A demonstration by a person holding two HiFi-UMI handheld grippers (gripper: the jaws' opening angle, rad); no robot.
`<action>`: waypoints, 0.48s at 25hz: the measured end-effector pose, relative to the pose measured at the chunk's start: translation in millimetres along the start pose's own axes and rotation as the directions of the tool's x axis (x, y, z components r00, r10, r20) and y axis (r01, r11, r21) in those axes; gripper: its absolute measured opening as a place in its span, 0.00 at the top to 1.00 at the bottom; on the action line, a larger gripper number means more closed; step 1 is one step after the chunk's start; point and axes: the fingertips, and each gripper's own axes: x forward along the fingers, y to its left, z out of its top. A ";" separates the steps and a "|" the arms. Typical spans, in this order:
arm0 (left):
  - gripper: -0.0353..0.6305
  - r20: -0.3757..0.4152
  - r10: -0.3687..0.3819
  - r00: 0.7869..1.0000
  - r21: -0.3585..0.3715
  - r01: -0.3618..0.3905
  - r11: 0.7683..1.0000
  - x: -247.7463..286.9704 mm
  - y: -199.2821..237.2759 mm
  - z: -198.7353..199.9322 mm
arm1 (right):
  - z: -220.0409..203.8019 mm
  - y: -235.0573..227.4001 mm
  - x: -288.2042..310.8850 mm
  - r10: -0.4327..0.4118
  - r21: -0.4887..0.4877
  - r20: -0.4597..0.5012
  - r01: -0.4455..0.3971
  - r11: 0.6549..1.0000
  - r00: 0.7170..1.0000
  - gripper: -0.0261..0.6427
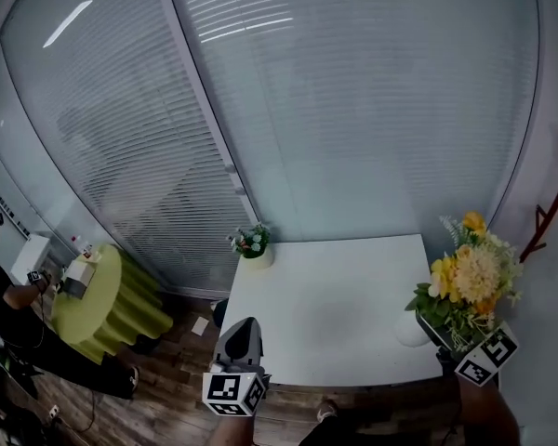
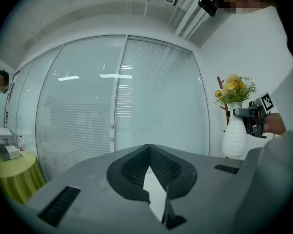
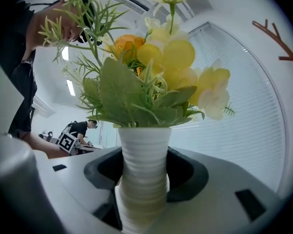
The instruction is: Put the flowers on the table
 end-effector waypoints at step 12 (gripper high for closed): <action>0.95 -0.027 -0.126 0.992 0.059 0.127 0.990 84.1 55.0 -11.5 | -9.3 -16.8 83.8 -0.108 -0.031 -0.052 0.106 0.994 0.993 0.58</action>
